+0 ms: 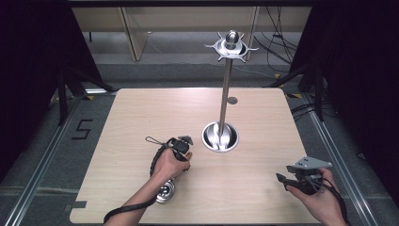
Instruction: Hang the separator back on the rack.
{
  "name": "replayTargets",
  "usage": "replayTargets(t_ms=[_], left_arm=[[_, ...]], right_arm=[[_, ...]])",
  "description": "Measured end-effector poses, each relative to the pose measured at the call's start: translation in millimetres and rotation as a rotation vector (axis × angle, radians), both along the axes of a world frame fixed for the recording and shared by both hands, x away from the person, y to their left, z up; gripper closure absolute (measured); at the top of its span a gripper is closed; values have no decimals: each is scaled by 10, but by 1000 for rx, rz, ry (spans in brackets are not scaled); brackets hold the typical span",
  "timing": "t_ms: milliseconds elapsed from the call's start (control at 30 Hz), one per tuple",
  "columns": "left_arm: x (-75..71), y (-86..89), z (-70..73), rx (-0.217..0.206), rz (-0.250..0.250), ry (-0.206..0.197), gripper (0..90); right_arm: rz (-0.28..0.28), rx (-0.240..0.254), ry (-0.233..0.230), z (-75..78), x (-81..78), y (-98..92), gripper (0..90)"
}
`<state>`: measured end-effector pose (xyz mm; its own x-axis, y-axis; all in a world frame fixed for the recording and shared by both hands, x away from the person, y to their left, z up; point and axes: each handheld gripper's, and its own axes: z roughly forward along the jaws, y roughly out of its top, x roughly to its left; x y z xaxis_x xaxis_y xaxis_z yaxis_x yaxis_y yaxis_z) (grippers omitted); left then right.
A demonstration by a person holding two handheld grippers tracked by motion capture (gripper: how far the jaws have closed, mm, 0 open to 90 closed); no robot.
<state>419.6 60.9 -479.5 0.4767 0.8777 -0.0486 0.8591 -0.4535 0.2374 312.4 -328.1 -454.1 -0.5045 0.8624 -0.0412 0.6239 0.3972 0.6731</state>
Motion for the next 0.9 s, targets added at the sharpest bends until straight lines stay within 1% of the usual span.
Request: replayTargets(t_ms=[33, 67, 100, 133, 167, 200, 233, 267, 300, 333, 367, 400, 433, 467, 500, 533, 567, 633, 667, 767, 833, 867, 900], left_arm=[[3, 2, -6, 5, -4, 6, 587], [3, 3, -7, 5, -8, 7, 567], [4, 4, -4, 4, -12, 10, 562], [8, 3, 4, 5, -16, 20, 567], [4, -9, -2, 16, -20, 16, 571], [6, -22, -2, 21, -20, 19, 582], [6, -22, -2, 21, -20, 19, 596], [19, -30, 7, 40, -42, 29, 604], [19, -30, 7, 40, -42, 29, 611], [34, -35, 9, 40, -46, 38, 611], [70, -39, 25, 59, -69, 65, 622], [70, -39, 25, 59, -69, 65, 630], [82, -43, 19, 66, -80, 66, 630], [105, -40, 28, 81, -105, 79, 635], [121, -44, 14, 79, -122, 70, 643], [131, -47, 19, 86, -137, 80, 651], [139, -53, 26, 93, -142, 91, 653], [136, -60, 16, 93, -147, 86, 659], [131, -64, 12, 90, -151, 78, 661], [104, -69, 17, 85, -139, 78, 668], [68, -40, 25, 65, -134, 81, 669], [52, -21, 25, 45, -137, 72, 670], [22, -11, 22, 11, -115, 43, 670]], right_arm=[[0, 0, 0, 0, 0, 0, 483], [0, 0, 1, -1, 0, 0, 483], [15, -17, -12, -9, 8, -13, 483], [18, -20, -13, -11, 10, -13, 483], [17, -19, -12, -10, 9, -11, 483], [17, -19, -12, -10, 8, -10, 483], [23, -24, -17, -16, 11, -13, 483], [38, -27, -37, -27, 27, -20, 482], [36, -31, -36, -26, 25, -20, 482], [36, -31, -36, -26, 25, -20, 482], [23, -22, -23, -28, 14, -9, 481], [9, -13, -16, -32, 3, 4, 480], [9, -13, -16, -32, 3, 4, 480], [37, -34, -33, -27, 24, -22, 479], [13, -14, -17, -29, 8, -1, 479], [7, -12, -4, -28, 2, 2, 479], [14, -12, -15, -36, 11, -1, 479], [15, -17, -16, -31, 10, -4, 479], [8, -13, -6, -29, 2, 1, 478], [9, -14, -11, -24, -1, -1, 479], [8, -13, -11, -22, -2, -3, 479], [8, -12, -11, -22, -2, -3, 479], [9, -12, -11, -22, -2, -4, 479]])
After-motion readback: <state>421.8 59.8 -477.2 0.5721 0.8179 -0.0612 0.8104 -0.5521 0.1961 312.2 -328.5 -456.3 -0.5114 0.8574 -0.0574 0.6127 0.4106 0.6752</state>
